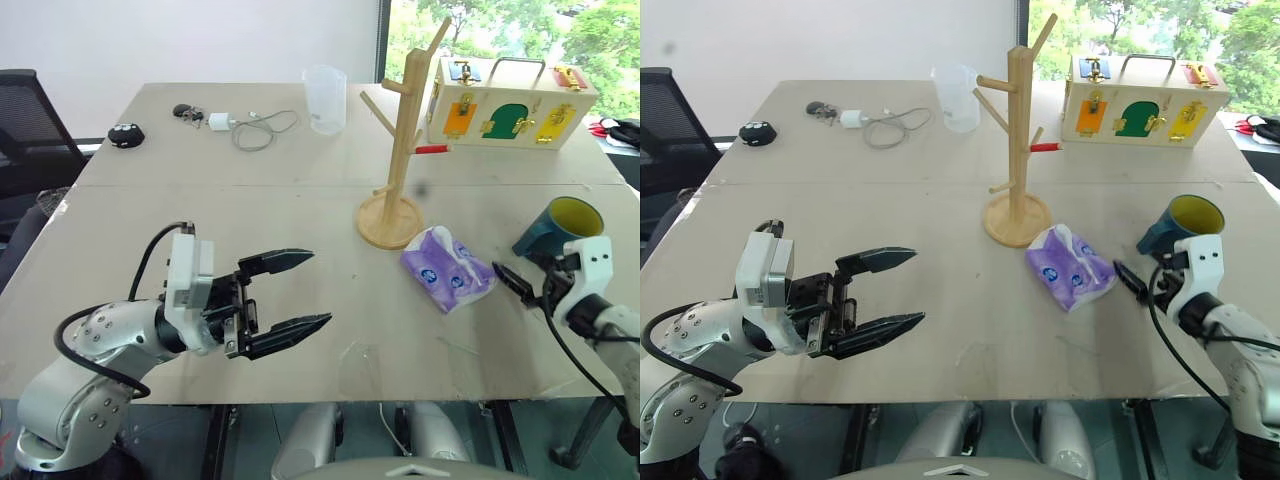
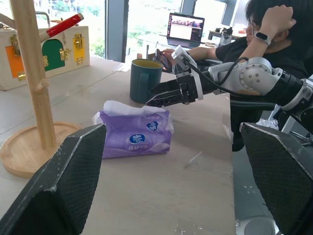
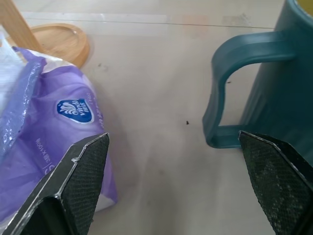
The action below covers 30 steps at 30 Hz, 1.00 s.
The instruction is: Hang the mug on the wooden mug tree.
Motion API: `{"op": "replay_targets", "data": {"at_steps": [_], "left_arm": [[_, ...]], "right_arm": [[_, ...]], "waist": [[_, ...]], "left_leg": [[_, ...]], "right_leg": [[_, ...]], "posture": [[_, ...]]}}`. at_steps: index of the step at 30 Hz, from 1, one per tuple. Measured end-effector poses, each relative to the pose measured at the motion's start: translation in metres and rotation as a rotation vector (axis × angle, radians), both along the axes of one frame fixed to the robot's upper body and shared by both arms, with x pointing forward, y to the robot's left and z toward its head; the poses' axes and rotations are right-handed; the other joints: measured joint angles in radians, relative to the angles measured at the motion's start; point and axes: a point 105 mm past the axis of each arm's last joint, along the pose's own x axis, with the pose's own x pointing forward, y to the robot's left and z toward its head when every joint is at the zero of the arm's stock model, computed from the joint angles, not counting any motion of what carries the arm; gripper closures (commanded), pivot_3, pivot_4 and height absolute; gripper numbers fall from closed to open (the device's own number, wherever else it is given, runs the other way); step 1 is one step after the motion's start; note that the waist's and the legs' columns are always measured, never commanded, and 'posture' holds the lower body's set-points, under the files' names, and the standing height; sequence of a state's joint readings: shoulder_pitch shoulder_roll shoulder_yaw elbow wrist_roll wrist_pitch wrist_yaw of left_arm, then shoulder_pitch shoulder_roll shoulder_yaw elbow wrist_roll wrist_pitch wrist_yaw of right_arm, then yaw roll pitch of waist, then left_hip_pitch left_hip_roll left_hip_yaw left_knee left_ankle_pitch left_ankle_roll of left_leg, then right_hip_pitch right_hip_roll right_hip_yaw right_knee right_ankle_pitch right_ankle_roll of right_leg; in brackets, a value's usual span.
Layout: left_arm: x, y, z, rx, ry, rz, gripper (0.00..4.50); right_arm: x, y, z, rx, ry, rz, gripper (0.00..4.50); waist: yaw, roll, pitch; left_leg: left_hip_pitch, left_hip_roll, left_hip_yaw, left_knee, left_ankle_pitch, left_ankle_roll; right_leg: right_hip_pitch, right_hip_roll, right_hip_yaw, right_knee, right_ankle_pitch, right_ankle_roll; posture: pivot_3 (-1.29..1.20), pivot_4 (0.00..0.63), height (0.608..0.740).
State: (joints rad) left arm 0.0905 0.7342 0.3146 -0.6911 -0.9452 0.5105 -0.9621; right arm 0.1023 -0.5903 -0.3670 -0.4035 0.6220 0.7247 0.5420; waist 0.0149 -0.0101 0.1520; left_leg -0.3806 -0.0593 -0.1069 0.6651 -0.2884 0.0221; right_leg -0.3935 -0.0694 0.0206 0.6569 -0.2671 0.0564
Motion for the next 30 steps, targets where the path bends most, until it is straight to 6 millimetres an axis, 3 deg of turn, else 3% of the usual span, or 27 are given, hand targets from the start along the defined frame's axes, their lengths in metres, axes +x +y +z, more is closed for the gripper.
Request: {"op": "replay_targets", "data": {"at_steps": [2,8,11,16,22,25,28,30], "left_arm": [[0.002,0.002,0.003,0.008,-0.008,0.014,0.0],[0.001,0.0,0.006,0.008,0.004,0.006,0.0],[-0.002,0.005,0.002,0.038,0.044,0.006,0.0],[-0.007,0.014,-0.001,0.076,0.077,0.014,0.0],[-0.01,0.017,-0.003,0.075,0.09,0.023,0.0],[-0.011,0.018,-0.006,0.069,0.099,0.022,0.0],[-0.014,0.019,-0.009,0.065,0.112,0.019,0.0],[-0.014,0.019,-0.01,0.066,0.11,0.02,0.0]], "right_arm": [[-0.015,0.015,0.002,0.052,0.057,0.134,0.25],[-0.004,0.046,0.013,0.049,0.05,0.24,0.25],[-0.008,0.063,0.01,0.06,0.1,0.306,0.25],[-0.011,0.085,0.023,0.024,0.129,0.411,0.25],[-0.002,0.098,-0.004,-0.202,0.186,0.417,0.25],[0.002,0.096,-0.01,-0.299,0.165,0.409,1.57],[0.0,0.097,-0.01,-0.336,0.148,0.438,3.3],[0.0,0.097,-0.01,-0.348,0.138,0.451,4.04]], "waist": [[-0.003,0.0,0.0],[-0.026,-0.001,0.0],[-0.025,0.0,0.0],[-0.027,-0.001,0.0],[-0.024,-0.001,0.0],[-0.024,-0.003,-0.002],[-0.025,-0.004,-0.002],[-0.024,-0.004,-0.002]], "left_leg": [[0.0,0.0,0.0,0.0,0.0,0.0],[0.002,0.001,0.001,0.0,-0.002,0.003],[0.001,0.001,0.0,0.0,0.0,0.0],[0.0,0.0,0.0,0.0,0.0,0.0],[0.0,0.0,0.0,0.0,0.0,0.0],[0.0,0.0,0.0,0.0,0.0,0.0],[0.001,0.0,0.0,0.0,0.0,0.0],[0.001,0.0,0.0,0.0,0.0,0.0]], "right_leg": [[0.0,0.0,0.0,0.0,0.0,0.0],[0.0,0.001,0.001,0.002,0.0,0.0],[0.0,0.001,0.0,0.001,0.0,0.0],[0.0,0.0,0.001,-0.001,0.0,0.0],[0.0,0.0,0.0,0.0,0.0,0.0],[0.0,0.0,0.0,-0.001,0.0,0.0],[0.0,0.0,0.0,-0.001,0.0,0.0],[0.0,0.0,-0.001,-0.001,0.0,0.0]], "posture": [[0.0,0.15,0.74],[0.0,0.15,0.74],[0.0,0.15,0.74],[0.0,0.15,0.74],[0.0,0.15,0.74],[0.0,0.15,0.74],[0.0,0.15,0.74],[0.0,0.15,0.74]]}}
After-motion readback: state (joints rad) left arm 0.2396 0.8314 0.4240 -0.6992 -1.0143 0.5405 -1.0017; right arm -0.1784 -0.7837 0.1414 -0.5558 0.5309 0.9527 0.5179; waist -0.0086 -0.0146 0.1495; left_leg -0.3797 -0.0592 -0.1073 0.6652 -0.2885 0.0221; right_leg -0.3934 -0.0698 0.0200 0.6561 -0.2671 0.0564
